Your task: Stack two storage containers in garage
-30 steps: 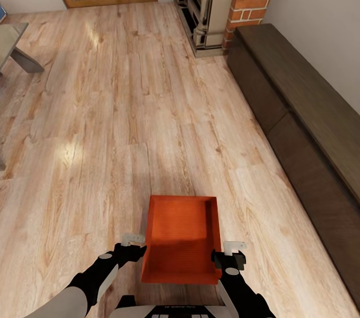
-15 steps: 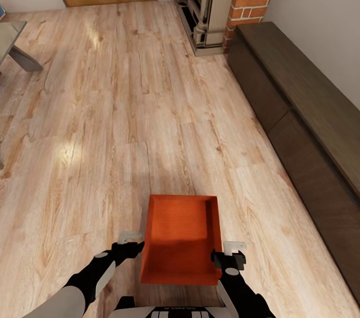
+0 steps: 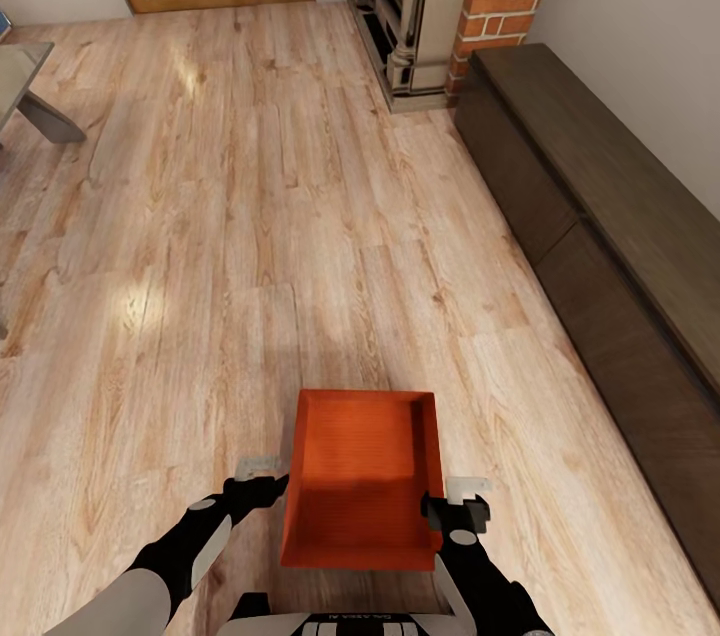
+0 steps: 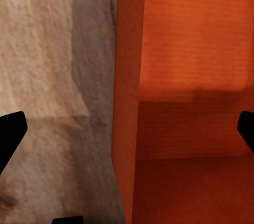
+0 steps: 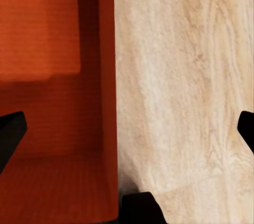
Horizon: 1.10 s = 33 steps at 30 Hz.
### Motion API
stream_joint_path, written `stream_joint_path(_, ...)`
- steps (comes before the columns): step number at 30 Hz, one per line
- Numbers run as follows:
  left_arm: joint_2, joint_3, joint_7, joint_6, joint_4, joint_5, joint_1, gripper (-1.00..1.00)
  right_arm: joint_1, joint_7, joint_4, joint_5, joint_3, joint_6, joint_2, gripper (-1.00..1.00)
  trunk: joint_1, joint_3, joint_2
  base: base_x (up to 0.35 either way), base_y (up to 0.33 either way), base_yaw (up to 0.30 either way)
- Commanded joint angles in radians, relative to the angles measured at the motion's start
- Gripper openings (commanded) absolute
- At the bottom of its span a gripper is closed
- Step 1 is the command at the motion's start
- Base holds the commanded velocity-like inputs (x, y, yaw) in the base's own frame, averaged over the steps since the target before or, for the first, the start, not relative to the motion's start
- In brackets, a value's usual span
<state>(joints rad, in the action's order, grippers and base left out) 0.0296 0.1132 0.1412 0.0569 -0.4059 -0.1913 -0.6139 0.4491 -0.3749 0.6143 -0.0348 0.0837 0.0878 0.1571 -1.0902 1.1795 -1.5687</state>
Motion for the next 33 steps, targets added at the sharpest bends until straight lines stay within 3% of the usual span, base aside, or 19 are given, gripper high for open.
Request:
stream_joint_path(1, 0.001, 0.005, 0.002, 0.005, -0.001, -0.011, 0.0, 1.0, 0.001, -0.007, 0.003, -0.004, 0.004, 0.009, -0.001, 1.0, 0.0, 0.0, 0.0, 0.0, 0.0, 0.0)
stream_joint_path(19, 0.001, 0.009, 0.006, -0.01, 0.003, -0.01, 0.002, 1.0, 0.003, -0.007, 0.046, -0.002, -0.002, 0.01, -0.004, 1.0, 0.0, 0.0, 0.0, 0.0, 0.0, 0.0)
stream_joint_path(30, -0.001, 0.011, 0.007, -0.008, 0.003, -0.006, 0.002, 1.0, 0.003, -0.007, 0.048, -0.001, -0.001, 0.012, -0.004, 1.0, -0.042, 0.035, -0.077, 0.0, 0.0, 0.0)
stream_joint_path(33, -0.003, 0.013, 0.006, -0.009, 0.003, -0.004, 0.002, 1.0, 0.003, -0.007, 0.048, -0.001, -0.001, 0.012, -0.004, 1.0, -0.042, 0.035, -0.077, 0.0, 0.0, 0.0)
